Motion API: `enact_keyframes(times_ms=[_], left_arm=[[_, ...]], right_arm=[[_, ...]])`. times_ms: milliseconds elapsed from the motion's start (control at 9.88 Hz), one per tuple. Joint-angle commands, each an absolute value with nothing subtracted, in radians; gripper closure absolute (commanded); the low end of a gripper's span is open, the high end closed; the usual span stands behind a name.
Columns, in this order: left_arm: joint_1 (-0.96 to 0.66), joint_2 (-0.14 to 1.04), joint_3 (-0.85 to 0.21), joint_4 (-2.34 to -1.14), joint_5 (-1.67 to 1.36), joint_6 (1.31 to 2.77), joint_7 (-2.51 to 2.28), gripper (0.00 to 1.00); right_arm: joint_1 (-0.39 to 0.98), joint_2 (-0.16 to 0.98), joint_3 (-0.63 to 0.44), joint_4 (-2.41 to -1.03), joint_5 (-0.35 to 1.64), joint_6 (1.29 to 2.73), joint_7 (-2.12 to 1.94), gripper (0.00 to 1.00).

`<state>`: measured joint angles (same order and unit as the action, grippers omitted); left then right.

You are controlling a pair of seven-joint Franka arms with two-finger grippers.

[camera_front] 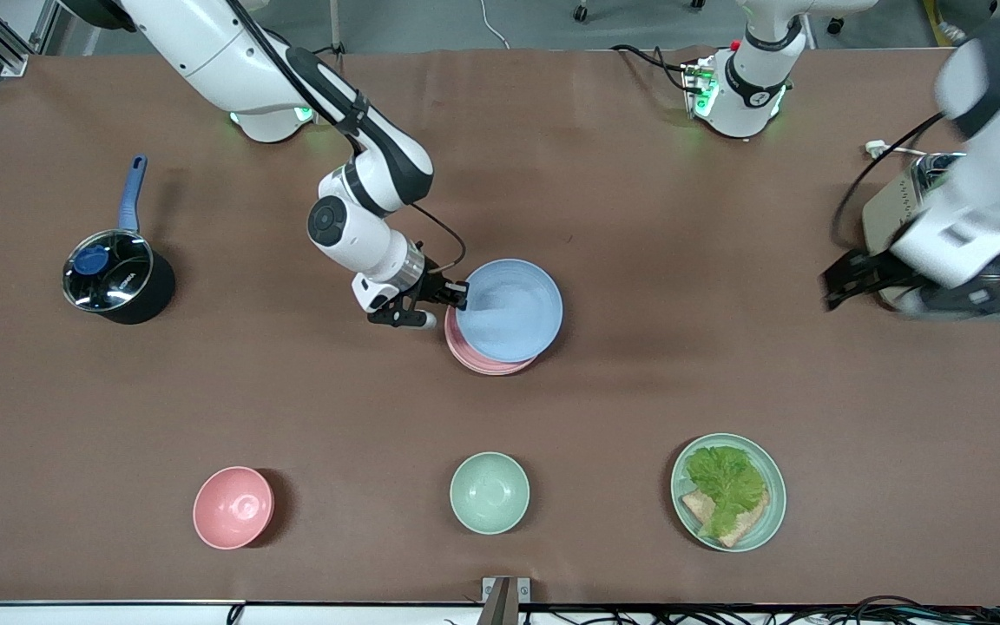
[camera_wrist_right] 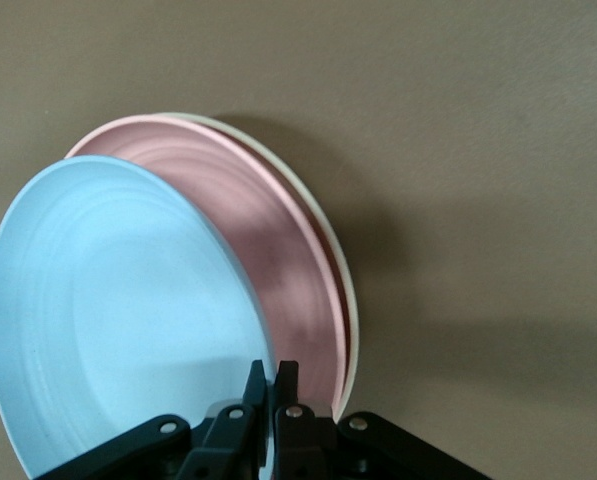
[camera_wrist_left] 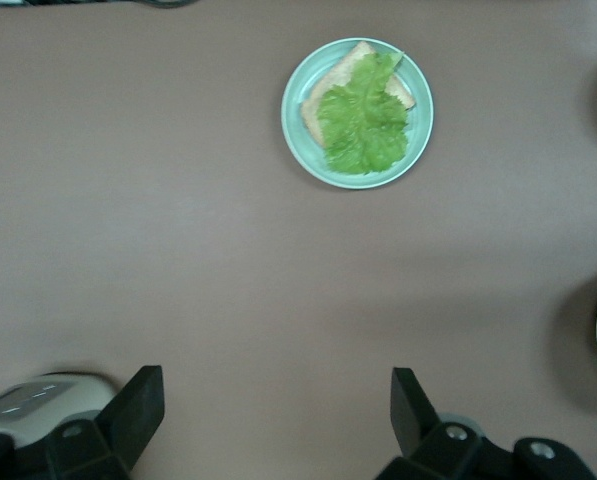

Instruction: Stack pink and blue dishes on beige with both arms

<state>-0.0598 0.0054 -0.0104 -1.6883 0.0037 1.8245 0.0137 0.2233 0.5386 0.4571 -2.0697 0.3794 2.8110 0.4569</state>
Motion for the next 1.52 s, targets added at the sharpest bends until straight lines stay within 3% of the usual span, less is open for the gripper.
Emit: enact_keyframes(times_ms=[0, 203, 304, 405, 608, 911, 1114, 1418], left_arm=[[-0.068, -0.053, 0.035, -1.667, -0.011, 1.692, 0.061, 0.00], [-0.069, -0.115, 0.101, -1.669, -0.017, 1.635, 0.106, 0.00], [-0.069, -0.110, 0.110, -1.643, -0.015, 1.635, 0.115, 0.00], [-0.068, -0.082, 0.110, -1.588, -0.015, 1.634, 0.110, 0.00], [-0.066, -0.005, 0.110, -1.456, 0.000, 1.536, 0.106, 0.00], [-0.025, -0.020, 0.087, -1.450, -0.015, 1.448, 0.106, 0.00], [-0.026, -0.020, 0.090, -1.454, -0.015, 1.442, 0.094, 0.00], [-0.028, -0.018, 0.087, -1.471, -0.014, 1.460, 0.069, 0.00]], right_arm=[[0.192, 0.512, 0.466, -2.108, 0.327, 2.821, 0.463, 0.98], [0.184, 0.512, 0.466, -2.109, 0.313, 2.821, 0.465, 0.94], [0.183, 0.514, 0.466, -2.109, 0.313, 2.819, 0.469, 0.38], [0.183, 0.500, 0.466, -2.108, 0.313, 2.818, 0.469, 0.00], [0.149, 0.395, 0.462, -2.105, 0.313, 2.740, 0.466, 0.00], [-0.003, 0.148, 0.453, -2.102, 0.240, 2.533, 0.468, 0.00], [-0.020, 0.025, 0.295, -2.077, 0.155, 2.354, 0.462, 0.00], [-0.018, -0.009, 0.105, -1.829, 0.026, 1.975, 0.405, 0.00]])
